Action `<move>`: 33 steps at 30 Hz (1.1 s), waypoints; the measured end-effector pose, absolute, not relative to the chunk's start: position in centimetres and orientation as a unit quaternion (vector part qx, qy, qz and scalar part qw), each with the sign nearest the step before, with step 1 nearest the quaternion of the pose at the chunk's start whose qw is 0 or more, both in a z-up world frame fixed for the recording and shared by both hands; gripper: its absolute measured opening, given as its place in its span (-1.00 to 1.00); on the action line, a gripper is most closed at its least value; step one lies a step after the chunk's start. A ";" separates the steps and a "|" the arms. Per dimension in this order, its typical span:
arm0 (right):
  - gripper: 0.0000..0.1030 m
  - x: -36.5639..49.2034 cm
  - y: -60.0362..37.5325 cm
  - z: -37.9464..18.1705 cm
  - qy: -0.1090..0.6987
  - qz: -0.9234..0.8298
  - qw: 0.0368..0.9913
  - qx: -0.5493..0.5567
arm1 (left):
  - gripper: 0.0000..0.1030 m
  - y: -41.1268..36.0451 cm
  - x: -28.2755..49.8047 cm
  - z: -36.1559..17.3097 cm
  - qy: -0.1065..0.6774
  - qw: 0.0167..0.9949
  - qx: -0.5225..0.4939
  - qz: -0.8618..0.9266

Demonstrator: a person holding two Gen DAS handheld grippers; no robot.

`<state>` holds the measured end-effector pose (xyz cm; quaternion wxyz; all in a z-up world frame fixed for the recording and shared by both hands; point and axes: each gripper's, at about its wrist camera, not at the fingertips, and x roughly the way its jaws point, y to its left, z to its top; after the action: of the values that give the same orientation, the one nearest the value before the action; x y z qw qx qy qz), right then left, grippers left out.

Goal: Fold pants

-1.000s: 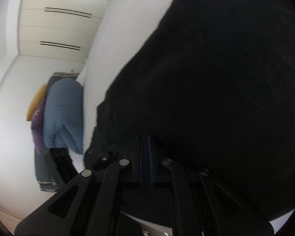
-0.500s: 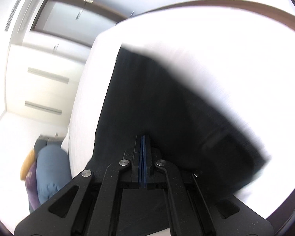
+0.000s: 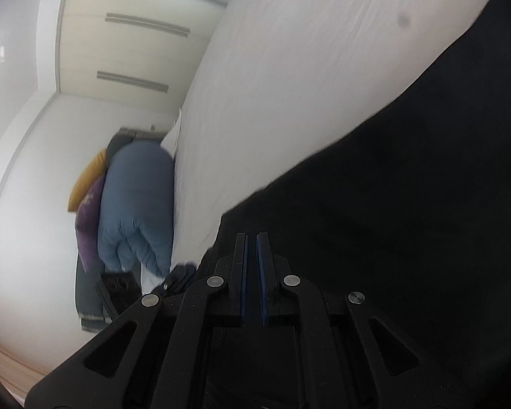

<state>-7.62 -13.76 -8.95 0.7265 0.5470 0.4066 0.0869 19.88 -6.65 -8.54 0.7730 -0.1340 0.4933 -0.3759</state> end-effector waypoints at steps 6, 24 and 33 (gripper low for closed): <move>-1.00 -2.3 -12.1 -15.0 0.453 0.062 0.694 0.556 | -0.90 -11.0 22.1 -12.8 0.539 0.760 -0.107 -0.348; -1.00 -22.7 -39.3 -12.4 0.171 -0.286 0.704 0.627 | -0.91 -5.7 20.5 -10.8 0.511 0.798 -0.111 -0.299; -0.73 -27.3 -32.0 -7.5 0.179 -0.205 0.758 0.593 | -0.88 -4.6 13.6 -7.7 0.494 0.807 -0.137 -0.293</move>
<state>-27.29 -32.03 -7.45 0.7582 0.5925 0.1789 -0.2051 13.62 -4.58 -7.69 0.8074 -0.1365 0.4936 -0.2930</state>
